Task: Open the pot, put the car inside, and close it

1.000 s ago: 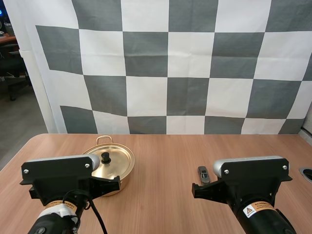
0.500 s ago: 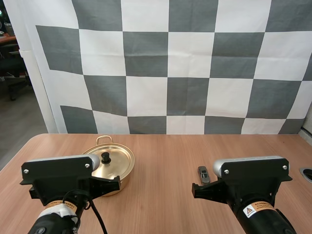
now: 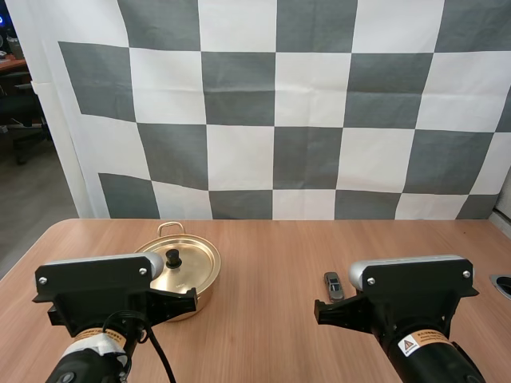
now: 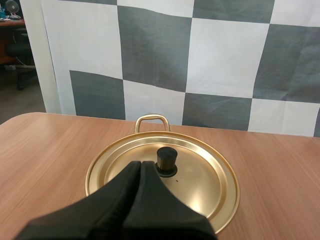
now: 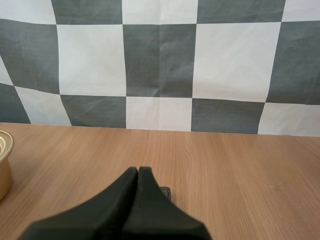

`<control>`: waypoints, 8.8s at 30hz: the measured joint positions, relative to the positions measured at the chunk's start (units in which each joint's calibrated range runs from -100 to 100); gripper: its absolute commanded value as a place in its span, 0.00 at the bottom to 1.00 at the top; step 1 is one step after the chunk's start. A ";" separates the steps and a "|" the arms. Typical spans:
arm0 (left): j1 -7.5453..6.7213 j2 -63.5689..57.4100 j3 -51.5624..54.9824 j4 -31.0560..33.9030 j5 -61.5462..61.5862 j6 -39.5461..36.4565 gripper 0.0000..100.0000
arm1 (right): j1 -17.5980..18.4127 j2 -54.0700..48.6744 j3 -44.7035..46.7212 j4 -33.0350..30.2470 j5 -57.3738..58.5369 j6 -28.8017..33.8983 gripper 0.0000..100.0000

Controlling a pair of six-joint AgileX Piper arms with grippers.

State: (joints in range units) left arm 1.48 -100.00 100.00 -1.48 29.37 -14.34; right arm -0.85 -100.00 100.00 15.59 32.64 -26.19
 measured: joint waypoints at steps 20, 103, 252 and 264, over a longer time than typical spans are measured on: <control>0.00 0.00 0.00 0.00 0.00 0.00 0.00 | 0.00 0.00 0.00 0.00 0.00 0.00 0.00; -1.02 63.07 -50.04 4.08 70.60 19.04 0.00 | -0.10 58.25 -60.34 -11.21 53.74 1.61 0.00; -1.02 34.82 -71.51 -13.23 70.63 24.20 0.00 | 0.93 80.42 -50.53 -12.71 47.02 -0.27 1.00; -1.02 34.82 -71.51 -13.61 70.63 24.20 0.00 | 1.57 80.42 -50.53 -11.49 31.14 -3.01 1.00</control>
State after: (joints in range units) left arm 0.45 -65.18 28.49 -15.09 100.00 9.86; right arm 0.72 -19.58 49.47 4.10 63.78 -29.20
